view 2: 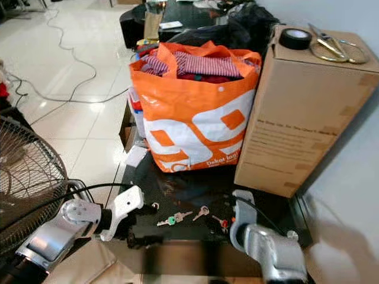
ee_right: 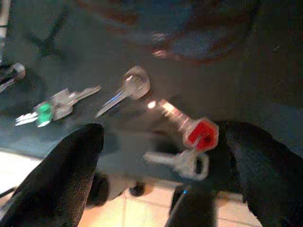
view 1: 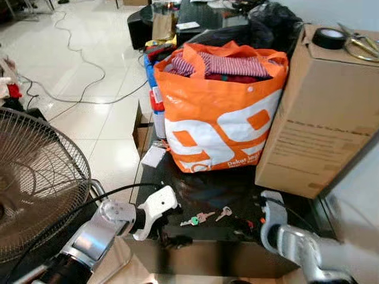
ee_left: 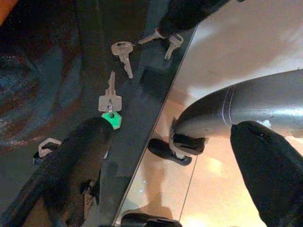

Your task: Hang keys on a hook

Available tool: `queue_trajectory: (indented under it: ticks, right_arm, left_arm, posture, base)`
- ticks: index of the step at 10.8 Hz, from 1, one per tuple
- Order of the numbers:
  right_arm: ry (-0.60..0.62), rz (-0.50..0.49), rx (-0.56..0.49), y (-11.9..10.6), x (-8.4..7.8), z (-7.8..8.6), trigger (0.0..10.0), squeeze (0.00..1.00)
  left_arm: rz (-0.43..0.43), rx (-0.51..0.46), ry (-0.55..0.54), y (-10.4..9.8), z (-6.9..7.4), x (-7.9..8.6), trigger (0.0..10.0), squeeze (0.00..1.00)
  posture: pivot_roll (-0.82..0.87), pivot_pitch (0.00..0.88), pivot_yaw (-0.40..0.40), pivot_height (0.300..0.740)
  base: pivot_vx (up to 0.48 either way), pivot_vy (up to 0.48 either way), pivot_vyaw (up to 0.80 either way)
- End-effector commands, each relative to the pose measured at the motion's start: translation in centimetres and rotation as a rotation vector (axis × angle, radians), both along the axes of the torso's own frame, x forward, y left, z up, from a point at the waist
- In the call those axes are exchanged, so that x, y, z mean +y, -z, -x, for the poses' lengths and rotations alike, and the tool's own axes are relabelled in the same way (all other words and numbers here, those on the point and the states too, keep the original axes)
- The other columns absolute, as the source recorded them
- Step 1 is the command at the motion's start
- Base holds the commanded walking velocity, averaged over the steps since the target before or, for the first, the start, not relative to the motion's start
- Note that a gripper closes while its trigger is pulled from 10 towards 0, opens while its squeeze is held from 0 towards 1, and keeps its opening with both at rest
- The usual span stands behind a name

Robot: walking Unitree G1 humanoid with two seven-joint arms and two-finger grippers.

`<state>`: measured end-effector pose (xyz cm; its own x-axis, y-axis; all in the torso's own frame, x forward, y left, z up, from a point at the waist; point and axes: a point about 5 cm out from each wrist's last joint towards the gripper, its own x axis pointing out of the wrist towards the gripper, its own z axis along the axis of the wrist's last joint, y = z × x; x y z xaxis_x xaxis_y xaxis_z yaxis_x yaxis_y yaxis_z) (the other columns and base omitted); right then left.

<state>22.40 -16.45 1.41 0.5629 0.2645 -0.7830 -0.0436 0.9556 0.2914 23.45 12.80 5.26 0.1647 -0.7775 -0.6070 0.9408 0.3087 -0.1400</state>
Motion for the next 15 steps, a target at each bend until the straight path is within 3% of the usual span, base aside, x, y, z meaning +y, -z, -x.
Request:
queue_trajectory:
  ticks: [1,5,8,9,10,12,15]
  right_arm:
    - [0.01,0.048,-0.01,0.4,-0.2,-0.5,10.0,0.0]
    - [0.019,0.119,0.058,1.6,-0.9,-0.3,10.0,0.0]
    - [0.054,0.061,0.095,2.1,-0.8,0.2,10.0,0.0]
    - [0.067,0.06,0.099,2.5,-0.9,0.2,5.9,0.0]
    - [0.089,0.046,0.095,2.7,-0.8,0.1,4.2,0.0]
    - [0.106,0.033,0.1,3.0,-0.6,0.1,4.4,0.0]
    - [0.107,0.043,0.116,3.3,-0.8,0.1,3.2,0.0]
  left_arm:
    - [-0.021,-0.021,0.021,-0.3,-0.3,0.0,10.0,0.0]
    - [-0.028,-0.014,0.033,-0.2,-0.3,-0.6,10.0,0.0]
    - [-0.025,-0.014,0.045,-0.2,-0.2,-0.8,10.0,0.0]
    - [-0.026,-0.014,0.046,-0.2,-0.2,-0.8,10.0,0.0]
    - [-0.026,-0.013,0.048,-0.2,-0.2,-0.9,10.0,0.0]
    - [-0.027,-0.013,0.045,-0.3,-0.2,-0.9,10.0,0.0]
    - [-0.022,-0.014,0.047,-0.3,-0.4,-1.0,10.0,0.0]
  posture:
    - [-0.21,0.0,0.011,0.74]
    - [-0.21,0.0,-0.008,0.74]
    - [-0.21,0.0,-0.006,0.74]
    - [-0.21,0.0,-0.004,0.74]
    - [-0.21,0.0,-0.006,0.74]
    - [-0.2,0.0,-0.01,0.74]
    - [-0.21,0.0,-0.008,0.74]
  base:
    - [0.0,0.0,0.0]
    - [0.0,0.0,0.0]
    - [0.0,0.0,0.0]
    - [0.0,0.0,0.0]
    - [0.0,0.0,0.0]
    - [0.0,0.0,0.0]
    - [0.0,0.0,0.0]
